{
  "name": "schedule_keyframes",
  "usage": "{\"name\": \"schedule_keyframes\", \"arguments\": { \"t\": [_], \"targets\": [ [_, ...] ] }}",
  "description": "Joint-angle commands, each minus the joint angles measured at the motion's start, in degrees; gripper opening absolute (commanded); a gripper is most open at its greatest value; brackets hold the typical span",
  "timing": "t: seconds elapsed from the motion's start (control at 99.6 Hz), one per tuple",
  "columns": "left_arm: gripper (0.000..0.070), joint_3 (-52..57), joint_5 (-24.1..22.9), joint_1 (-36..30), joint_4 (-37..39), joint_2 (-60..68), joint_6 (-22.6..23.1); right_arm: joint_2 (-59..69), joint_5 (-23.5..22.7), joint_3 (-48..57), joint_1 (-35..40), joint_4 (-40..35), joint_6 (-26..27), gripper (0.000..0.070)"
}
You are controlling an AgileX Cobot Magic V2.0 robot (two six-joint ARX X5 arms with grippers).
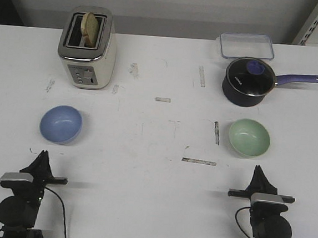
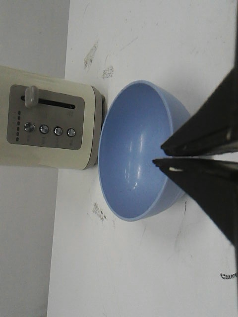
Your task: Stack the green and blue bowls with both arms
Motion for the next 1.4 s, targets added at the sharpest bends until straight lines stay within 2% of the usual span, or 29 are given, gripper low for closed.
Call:
{"name": "schedule_keyframes", "arguments": {
  "t": [0.0,0.442,0.582,0.662,0.723,0.843,1.014,1.094,1.154,1.215,1.275,1.385],
  "targets": [
    [0.0003,-1.2,-0.04,0.15,1.01,-0.07,-0.09,-0.09,0.0,-0.11,-0.02,0.63,0.96,0.0],
    [0.0003,-1.2,-0.02,0.15,1.01,-0.07,-0.13,-0.09,0.26,-0.11,-0.02,1.42,0.98,0.0],
    [0.0003,-1.2,-0.02,0.15,0.98,-0.07,-0.13,-0.09,3.69,-0.07,-0.02,8.5,0.96,0.0],
    [0.0003,-1.2,-0.02,0.15,1.01,-0.07,-0.13,-0.09,4.5,0.9,-0.02,15.34,0.94,0.0],
    [0.0003,-1.2,-0.02,0.15,1.03,-0.07,-0.13,0.07,4.5,3.58,-0.02,17.09,0.87,0.0],
    [0.0003,-1.2,-0.02,0.15,1.01,-0.07,-0.13,4.7,4.35,12.96,-0.02,14.12,0.24,0.0],
    [0.0003,-1.2,-0.04,0.15,1.01,-0.07,-0.09,19.67,3.76,29.9,-0.02,2.78,0.11,0.0],
    [0.0003,-1.2,-0.04,0.15,1.09,-0.07,-0.11,27.56,0.79,37.51,-0.02,-2.62,0.11,0.0006],
    [0.0002,-1.2,-0.04,0.15,1.07,-0.07,-0.11,33.24,-1.64,42.99,-0.02,-7.17,0.11,0.004],
    [0.0002,-1.2,-0.04,0.15,1.07,-0.07,-0.11,38.18,-3.58,47.78,-0.04,-11.78,0.11,0.0106],
    [0.0003,-1.2,-0.04,0.15,1.07,-0.07,-0.11,43.56,-4.79,52.46,-0.09,-16.55,0.11,0.0193],
    [0.0003,-1.2,-0.04,0.15,1.07,-0.07,-0.11,52.33,-4.72,59.1,-0.85,-24.76,-0.33,0.0402]
  ]
}}
